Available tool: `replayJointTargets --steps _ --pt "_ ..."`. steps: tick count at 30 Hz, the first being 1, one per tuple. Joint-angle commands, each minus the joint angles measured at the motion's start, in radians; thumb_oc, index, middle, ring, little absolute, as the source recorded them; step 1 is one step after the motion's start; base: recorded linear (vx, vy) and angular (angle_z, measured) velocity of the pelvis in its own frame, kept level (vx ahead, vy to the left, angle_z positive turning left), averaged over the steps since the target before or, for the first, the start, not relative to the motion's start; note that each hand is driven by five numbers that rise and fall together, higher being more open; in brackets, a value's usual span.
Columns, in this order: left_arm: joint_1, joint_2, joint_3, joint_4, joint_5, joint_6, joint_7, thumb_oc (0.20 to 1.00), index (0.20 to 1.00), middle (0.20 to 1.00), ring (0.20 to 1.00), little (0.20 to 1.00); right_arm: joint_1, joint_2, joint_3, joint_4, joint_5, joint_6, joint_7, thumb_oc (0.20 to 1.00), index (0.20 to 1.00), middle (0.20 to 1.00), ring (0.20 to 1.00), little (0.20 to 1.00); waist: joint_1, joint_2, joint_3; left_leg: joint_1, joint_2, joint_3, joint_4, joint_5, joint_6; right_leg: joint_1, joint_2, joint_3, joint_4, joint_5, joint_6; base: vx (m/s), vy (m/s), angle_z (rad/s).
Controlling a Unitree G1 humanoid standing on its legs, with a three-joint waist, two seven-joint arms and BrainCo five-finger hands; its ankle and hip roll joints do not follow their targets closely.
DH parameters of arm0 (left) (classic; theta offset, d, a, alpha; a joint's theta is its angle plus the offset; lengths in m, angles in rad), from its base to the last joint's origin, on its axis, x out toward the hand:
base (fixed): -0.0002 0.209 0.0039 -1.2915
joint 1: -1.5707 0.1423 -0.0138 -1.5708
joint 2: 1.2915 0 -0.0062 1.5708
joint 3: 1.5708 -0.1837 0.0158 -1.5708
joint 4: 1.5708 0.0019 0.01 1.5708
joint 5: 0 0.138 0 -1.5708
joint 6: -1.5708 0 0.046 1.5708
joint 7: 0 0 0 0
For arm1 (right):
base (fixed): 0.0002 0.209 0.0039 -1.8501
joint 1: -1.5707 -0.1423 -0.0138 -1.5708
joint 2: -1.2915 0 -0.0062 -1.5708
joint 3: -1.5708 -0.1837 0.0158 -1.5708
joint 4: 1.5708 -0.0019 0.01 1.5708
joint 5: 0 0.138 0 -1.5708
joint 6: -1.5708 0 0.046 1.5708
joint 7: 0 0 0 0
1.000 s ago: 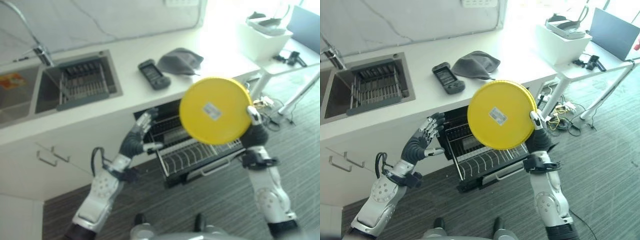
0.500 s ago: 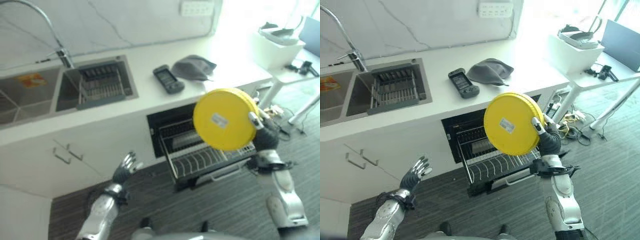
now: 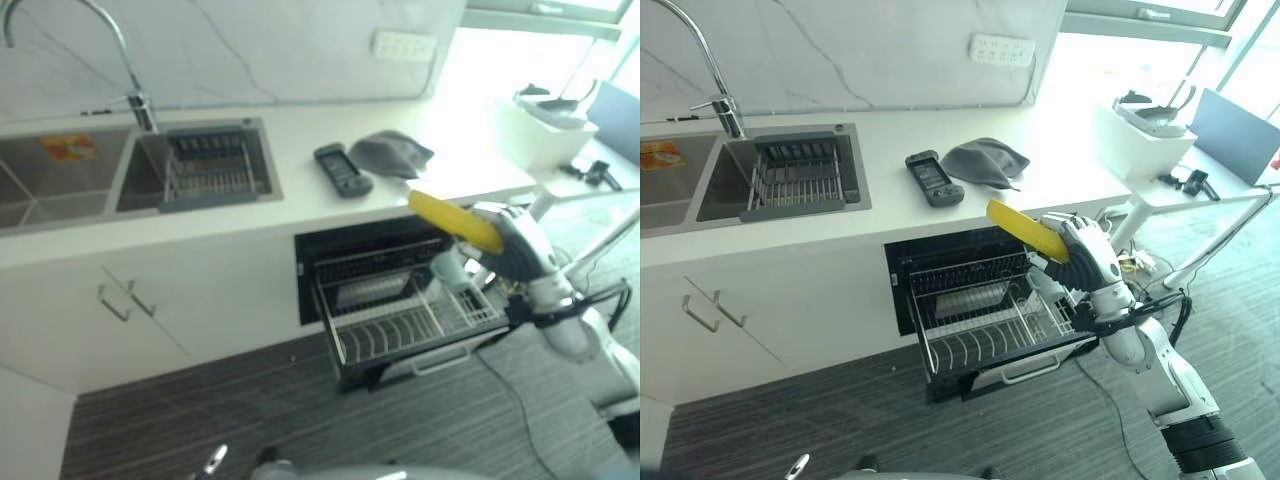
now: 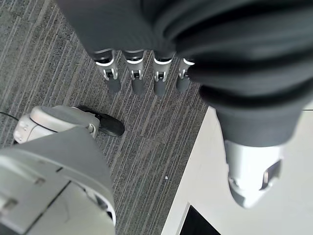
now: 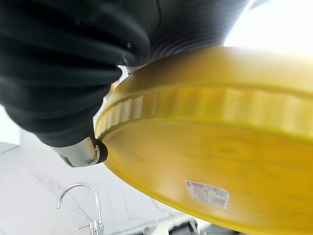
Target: Place the dishes in the dishwasher.
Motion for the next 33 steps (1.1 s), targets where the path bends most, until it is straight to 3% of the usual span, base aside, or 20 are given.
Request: replayJointTargets --steps 1,2,5,9,12,13,15,23,30,33 --pt "-0.066 0.015 -0.053 0.009 0.061 -0.024 -0.024 1.0 1.0 1.0 1.0 1.0 -0.089 -0.036 -0.026 -0.02 -0.061 -0.051 -0.121 0.2 0.2 0.2 0.2 0.2 0.034 0.037 0.02 0.025 0.033 -0.07 0.043 -0.075 0.014 0.06 -0.054 -0.051 0.084 -0.055 0.058 -0.01 0.024 0.1" --pt "-0.068 0.024 -0.053 0.006 0.045 -0.019 -0.027 1.0 1.0 1.0 1.0 1.0 -0.099 -0.048 -0.021 -0.012 -0.093 -0.074 -0.151 0.2 0.2 0.2 0.2 0.2 0.033 0.038 0.05 -0.041 0.022 -0.115 0.187 -0.117 0.028 0.007 -0.053 -0.022 0.205 -0.108 0.035 -0.09 -0.002 0.13" --pt "-0.122 0.054 -0.086 0.005 0.01 -0.037 -0.025 1.0 1.0 1.0 1.0 1.0 -0.206 -0.074 0.051 0.036 -0.163 -0.091 -0.221 0.2 0.2 0.2 0.2 0.2 0.029 0.038 0.126 -0.18 0.025 -0.158 0.428 -0.22 0.031 -0.097 -0.071 0.02 0.357 -0.184 0.0 -0.17 -0.06 0.07" --pt "-0.166 0.059 -0.128 -0.036 -0.022 -0.035 -0.035 1.0 1.0 1.0 1.0 1.0 -0.35 -0.137 0.14 0.093 -0.21 -0.082 -0.244 0.2 0.2 0.2 0.2 0.2 0.03 0.065 0.176 -0.318 0.033 -0.138 0.614 -0.28 0.02 -0.244 -0.117 0.013 0.559 -0.242 -0.032 -0.18 0.045 -0.08" --pt "-0.175 0.055 -0.156 -0.051 -0.063 -0.056 -0.017 1.0 1.0 1.0 1.0 1.0 -0.402 -0.165 0.177 0.131 -0.24 -0.101 -0.288 0.2 0.2 0.2 0.2 0.2 0.028 0.079 0.199 -0.376 0.049 -0.116 0.662 -0.292 0.01 -0.33 -0.158 -0.003 0.652 -0.252 -0.03 -0.16 0.079 0.08" --pt "-0.182 0.062 -0.154 -0.06 -0.1 -0.052 -0.007 1.0 1.0 1.0 1.0 1.0 -0.445 -0.176 0.204 0.151 -0.253 -0.109 -0.293 0.2 0.2 0.2 0.2 0.2 0.025 0.085 0.213 -0.43 0.066 -0.12 0.728 -0.311 0.003 -0.4 -0.193 0.014 0.739 -0.271 -0.027 -0.15 0.102 -0.17" --pt "-0.184 0.066 -0.151 -0.066 -0.113 -0.044 -0.01 1.0 1.0 1.0 1.0 1.0 -0.474 -0.177 0.238 0.174 -0.268 -0.113 -0.294 0.2 0.2 0.2 0.2 0.2 0.023 0.089 0.217 -0.464 0.086 -0.126 0.772 -0.324 0.0 -0.448 -0.22 0.034 0.799 -0.287 -0.026 -0.07 0.094 -0.18" --pt "-0.131 0.071 -0.189 -0.04 -0.08 -0.055 -0.043 1.0 1.0 1.0 1.0 1.0 -0.56 -0.188 0.357 0.388 -0.318 -0.108 -0.37 0.2 0.2 0.2 0.2 0.2 0.05 0.099 0.218 -0.437 0.094 -0.134 0.766 -0.324 -0.008 -0.446 -0.246 0.034 0.799 -0.271 -0.008 0.06 0.04 0.02" --pt "-0.123 0.097 -0.197 -0.038 -0.049 -0.086 -0.027 1.0 1.0 1.0 1.0 1.0 -0.637 -0.137 0.434 0.56 -0.355 -0.038 -0.42 0.2 0.2 0.2 0.2 0.2 0.085 0.101 0.222 -0.4 0.067 -0.146 0.723 -0.311 0.002 -0.414 -0.239 0.019 0.751 -0.245 0.005 0.09 0.0 0.05" --pt "-0.122 0.104 -0.214 -0.056 -0.033 -0.096 -0.013 1.0 1.0 1.0 1.0 1.0 -0.676 -0.126 0.493 0.618 -0.389 -0.006 -0.374 0.2 0.2 0.2 0.2 0.2 0.099 0.103 0.224 -0.406 0.053 -0.161 0.744 -0.326 0.008 -0.416 -0.23 0.023 0.773 -0.262 -0.003 0.09 -0.012 0.05"
